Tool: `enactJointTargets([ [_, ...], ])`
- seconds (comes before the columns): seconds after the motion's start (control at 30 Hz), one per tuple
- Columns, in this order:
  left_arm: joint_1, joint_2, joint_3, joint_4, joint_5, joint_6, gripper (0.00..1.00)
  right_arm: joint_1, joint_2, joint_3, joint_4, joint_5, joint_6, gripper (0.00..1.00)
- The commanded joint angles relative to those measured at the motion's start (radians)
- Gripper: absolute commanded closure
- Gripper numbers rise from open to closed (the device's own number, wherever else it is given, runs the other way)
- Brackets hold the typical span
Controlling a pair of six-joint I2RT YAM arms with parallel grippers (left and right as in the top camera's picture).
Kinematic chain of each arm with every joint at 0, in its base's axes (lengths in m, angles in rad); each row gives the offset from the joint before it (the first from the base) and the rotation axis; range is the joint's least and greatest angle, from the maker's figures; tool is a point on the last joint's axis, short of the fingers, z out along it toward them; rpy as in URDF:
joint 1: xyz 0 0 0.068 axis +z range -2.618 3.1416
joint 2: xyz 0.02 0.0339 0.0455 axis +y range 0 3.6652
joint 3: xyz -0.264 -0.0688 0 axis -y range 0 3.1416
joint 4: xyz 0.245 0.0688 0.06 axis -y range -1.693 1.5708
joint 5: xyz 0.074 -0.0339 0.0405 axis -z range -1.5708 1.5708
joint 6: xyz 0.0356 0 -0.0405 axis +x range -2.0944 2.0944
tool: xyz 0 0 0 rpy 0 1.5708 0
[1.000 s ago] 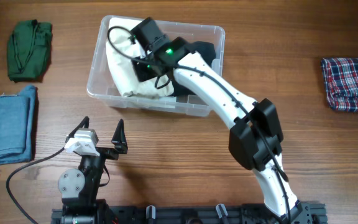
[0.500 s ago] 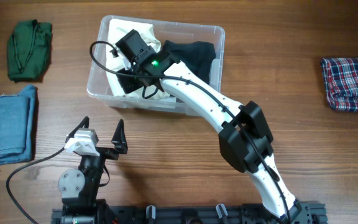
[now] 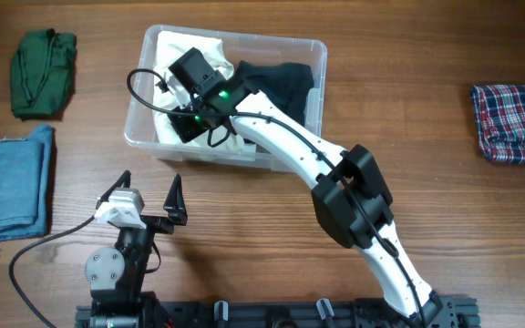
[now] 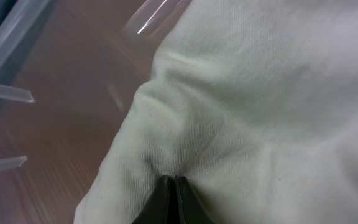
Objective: Pack container
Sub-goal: 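Open the right gripper and push the cream cloth down into the bin, then press and tuck the cream cloth into the bin's left side with the right gripper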
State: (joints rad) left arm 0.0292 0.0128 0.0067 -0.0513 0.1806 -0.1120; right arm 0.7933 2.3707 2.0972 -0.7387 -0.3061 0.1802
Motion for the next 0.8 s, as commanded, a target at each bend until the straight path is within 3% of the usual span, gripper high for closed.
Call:
enactJointTargets([
  [0.0,0.006,-0.007,-0.001,-0.009,-0.002,-0.008,0.0,0.024,0.069,0.002,-0.008,-0.077,-0.021,0.96],
  [0.27,0.006,-0.007,-0.001,-0.009,-0.002,-0.008,0.0,0.027,0.072,0.006,0.0,-0.072,-0.043,0.96],
  [0.47,0.006,-0.007,-0.001,-0.009,-0.002,-0.008,0.0,-0.01,0.008,0.056,0.009,0.092,-0.064,0.96],
  [0.77,0.006,-0.007,-0.001,-0.009,-0.002,-0.008,0.0,-0.127,-0.027,0.076,0.193,0.143,-0.083,0.96],
])
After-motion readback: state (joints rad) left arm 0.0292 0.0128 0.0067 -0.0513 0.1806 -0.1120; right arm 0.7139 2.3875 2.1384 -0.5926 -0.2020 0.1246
